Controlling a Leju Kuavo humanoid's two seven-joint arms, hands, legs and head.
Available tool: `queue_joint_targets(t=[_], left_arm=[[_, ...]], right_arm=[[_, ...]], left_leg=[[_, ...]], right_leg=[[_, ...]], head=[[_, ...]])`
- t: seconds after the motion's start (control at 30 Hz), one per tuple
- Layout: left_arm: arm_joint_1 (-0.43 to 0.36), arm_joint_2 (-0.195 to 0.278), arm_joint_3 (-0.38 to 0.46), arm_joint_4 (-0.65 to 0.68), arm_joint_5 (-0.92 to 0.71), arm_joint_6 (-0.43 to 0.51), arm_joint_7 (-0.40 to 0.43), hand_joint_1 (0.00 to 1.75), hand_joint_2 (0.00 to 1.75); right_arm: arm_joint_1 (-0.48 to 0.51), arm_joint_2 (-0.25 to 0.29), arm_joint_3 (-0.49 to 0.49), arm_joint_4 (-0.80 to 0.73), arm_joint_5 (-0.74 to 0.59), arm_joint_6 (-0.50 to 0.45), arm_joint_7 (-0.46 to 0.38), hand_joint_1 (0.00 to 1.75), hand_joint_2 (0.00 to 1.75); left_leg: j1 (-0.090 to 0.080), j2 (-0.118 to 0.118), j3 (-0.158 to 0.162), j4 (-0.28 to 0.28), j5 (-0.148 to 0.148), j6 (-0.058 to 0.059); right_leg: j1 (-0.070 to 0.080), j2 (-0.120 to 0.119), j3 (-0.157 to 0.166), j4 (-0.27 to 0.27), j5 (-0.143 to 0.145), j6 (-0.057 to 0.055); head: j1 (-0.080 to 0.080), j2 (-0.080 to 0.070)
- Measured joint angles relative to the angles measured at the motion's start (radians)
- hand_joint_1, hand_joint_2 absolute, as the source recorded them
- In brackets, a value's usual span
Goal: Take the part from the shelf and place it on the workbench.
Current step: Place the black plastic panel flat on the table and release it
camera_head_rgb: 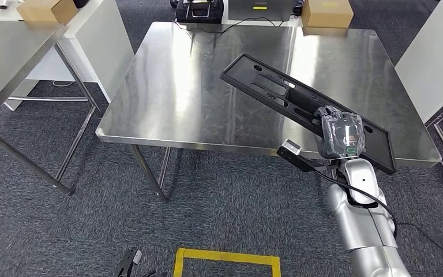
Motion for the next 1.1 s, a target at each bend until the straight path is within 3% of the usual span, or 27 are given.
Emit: queue_joint_targets(t=[0.07,0.1,0.17,0.2,0.27,0.3,0.33,0.37,0.43,0.47,0.5,0.53,0.57,0.6,0.63,0.67,0.73,0.77,0.87,0.9,0.93,0.97,1.03,1.1], left_arm=[[0.004,0.004,0.0,0.003,0.0,0.0,0.0,0.0,1.75],[0.005,0.006,0.0,0.004,0.0,0.001,0.001,0.0,1.75],[0.003,0.004,0.0,0.005,0.0,0.004,0.001,0.0,1.75],[0.0,0.004,0.0,0.005,0.0,0.005,0.001,0.0,1.75],[-0.004,0.003,0.001,0.004,0.0,0.006,0.001,0.0,1.75],[-0.004,0.002,0.001,0.004,0.0,0.006,0.001,0.0,1.75],[-0.002,0.001,0.001,0.004,0.0,0.006,0.001,0.0,1.75],[-0.001,0.0,0.001,0.005,0.0,0.006,0.001,0.0,1.75],[0.001,-0.001,0.001,0.005,0.002,0.007,0.002,0.0,1.75],[0.001,-0.001,0.001,0.005,0.004,0.008,0.004,0.0,1.75],[0.001,-0.002,0.001,0.005,0.007,0.011,0.008,0.0,1.75],[0.001,-0.002,0.003,0.005,0.01,0.014,0.013,0.0,1.75],[0.001,-0.003,0.005,0.006,0.014,0.019,0.018,0.0,1.75],[0.001,-0.003,0.007,0.006,0.017,0.023,0.024,0.0,1.75],[0.001,-0.003,0.008,0.006,0.019,0.026,0.029,0.0,1.75],[0.001,-0.002,0.009,0.006,0.02,0.029,0.034,0.0,1.75],[0.0,-0.002,0.011,0.006,0.022,0.034,0.041,0.0,1.75],[-0.001,-0.001,0.012,0.006,0.022,0.036,0.043,0.0,1.75],[0.0,-0.002,0.014,0.006,0.023,0.041,0.049,0.0,1.75],[0.001,-0.002,0.014,0.006,0.023,0.042,0.051,0.0,1.75],[0.001,-0.002,0.015,0.006,0.023,0.043,0.052,0.0,1.75],[0.002,-0.002,0.015,0.006,0.023,0.046,0.052,0.0,1.75],[0.002,-0.001,0.017,0.006,0.026,0.051,0.051,0.0,1.75],[0.003,-0.001,0.02,0.006,0.03,0.052,0.048,0.0,1.75]], right_arm=[[0.0,0.005,0.002,0.004,0.0,0.0,0.0,1.75,1.75],[0.0,0.007,0.003,0.005,0.0,0.0,0.0,1.75,1.75],[-0.005,0.01,0.004,0.003,0.0,-0.001,0.0,1.75,1.75],[-0.009,0.01,0.004,0.002,0.0,-0.002,0.0,1.75,1.75],[-0.013,0.009,0.005,0.002,-0.001,-0.004,0.001,1.75,1.75],[-0.012,0.009,0.005,0.003,-0.001,-0.005,0.001,1.75,1.75],[-0.009,0.008,0.006,0.005,-0.001,-0.005,0.001,1.75,1.75],[-0.006,0.007,0.006,0.006,-0.001,-0.006,0.001,1.75,1.75],[-0.002,0.007,0.006,0.008,-0.001,-0.006,0.001,1.75,1.75],[-0.001,0.007,0.007,0.008,0.0,-0.006,0.001,1.75,1.75],[-0.001,0.007,0.008,0.008,0.0,-0.006,0.001,1.75,1.75],[-0.001,0.006,0.008,0.009,0.0,-0.006,0.001,1.75,1.75],[-0.001,0.007,0.01,0.011,0.0,-0.005,0.001,1.75,1.75],[-0.002,0.007,0.011,0.012,0.0,-0.005,0.001,1.75,1.75],[-0.003,0.007,0.012,0.013,0.001,-0.004,0.002,1.75,1.75],[-0.004,0.009,0.012,0.014,0.002,-0.004,0.002,1.75,1.75],[-0.009,0.01,0.013,0.014,0.002,-0.005,0.003,1.75,1.75],[-0.011,0.011,0.013,0.014,0.002,-0.005,0.003,1.75,1.75],[-0.013,0.013,0.014,0.016,0.002,-0.005,0.004,1.75,1.75],[-0.012,0.013,0.015,0.017,0.003,-0.005,0.004,1.75,1.75],[-0.012,0.014,0.015,0.018,0.003,-0.005,0.004,1.75,1.75],[-0.012,0.015,0.015,0.018,0.003,-0.005,0.004,1.75,1.75],[-0.012,0.016,0.015,0.019,0.003,-0.005,0.004,1.75,1.75],[-0.015,0.017,0.015,0.02,0.003,-0.003,0.005,1.75,1.75]], left_leg=[[-0.017,-0.008,0.033,-0.125,0.112,0.023],[-0.023,-0.013,0.047,-0.163,0.139,0.03],[-0.024,-0.018,0.084,-0.19,0.132,0.035],[-0.021,-0.017,0.102,-0.195,0.126,0.037],[-0.017,-0.015,0.135,-0.195,0.112,0.045],[-0.016,-0.014,0.15,-0.195,0.099,0.047],[-0.014,-0.015,0.163,-0.196,0.086,0.049],[-0.013,-0.016,0.177,-0.195,0.074,0.048],[-0.011,-0.019,0.206,-0.194,0.051,0.046],[-0.011,-0.02,0.221,-0.193,0.04,0.044],[-0.011,-0.021,0.231,-0.194,0.029,0.041],[-0.012,-0.022,0.243,-0.193,0.016,0.037],[-0.012,-0.023,0.252,-0.195,0.005,0.032],[-0.013,-0.024,0.26,-0.197,-0.003,0.025],[-0.013,-0.025,0.268,-0.194,-0.008,0.02],[-0.013,-0.024,0.269,-0.19,-0.01,0.015],[-0.012,-0.017,0.251,-0.146,-0.024,0.004],[-0.01,-0.013,0.224,-0.1,-0.046,-0.002],[-0.002,-0.005,0.101,0.087,-0.133,-0.015],[-0.001,-0.004,0.072,0.113,-0.136,-0.016],[0.0,-0.004,0.061,0.103,-0.115,-0.015],[-0.001,-0.003,0.07,0.055,-0.073,-0.01],[-0.004,-0.002,0.116,-0.088,0.023,0.007],[-0.012,-0.002,0.149,-0.174,0.059,0.022]], right_leg=[[0.004,0.006,0.033,-0.018,-0.024,0.007],[0.005,0.009,0.055,-0.027,-0.029,0.011],[0.009,0.014,0.082,-0.02,-0.026,0.026],[0.01,0.013,0.076,0.014,-0.013,0.033],[0.008,0.006,0.001,0.14,-0.004,0.042],[0.008,0.002,-0.047,0.209,-0.015,0.041],[0.007,0.001,-0.095,0.261,-0.044,0.036],[0.006,0.001,-0.131,0.282,-0.083,0.03],[0.003,0.0,-0.167,0.241,-0.134,0.031],[0.001,-0.001,-0.167,0.184,-0.121,0.042],[0.0,-0.003,-0.161,0.113,-0.068,0.059],[0.0,-0.006,-0.152,0.045,0.003,0.074],[0.001,-0.009,-0.14,-0.007,0.071,0.08],[0.003,-0.011,-0.131,-0.037,0.123,0.076],[0.005,-0.012,-0.123,-0.046,0.146,0.061],[0.003,-0.011,-0.114,-0.047,0.15,0.044],[-0.003,-0.008,-0.102,-0.049,0.148,0.021],[-0.004,-0.008,-0.097,-0.049,0.144,0.014],[0.0,-0.008,-0.09,-0.048,0.13,0.001],[0.002,-0.007,-0.087,-0.046,0.125,-0.001],[0.004,-0.006,-0.082,-0.045,0.119,0.0],[0.006,-0.006,-0.076,-0.043,0.113,0.0],[0.011,-0.005,-0.062,-0.041,0.099,0.003],[0.013,-0.004,-0.058,-0.04,0.09,0.009]], head=[[0.002,0.0],[0.002,0.0],[0.0,0.0],[0.0,0.0],[-0.001,0.0],[-0.001,0.0],[-0.001,0.0],[-0.001,0.0],[0.001,0.0],[0.001,0.0],[0.002,0.0],[0.001,0.0],[0.002,0.0],[0.003,0.0],[0.004,0.0],[0.004,0.0],[0.002,0.0],[0.0,0.0],[-0.002,0.0],[-0.003,0.0],[-0.003,0.0],[-0.003,0.0],[-0.001,0.0],[0.001,0.0]])
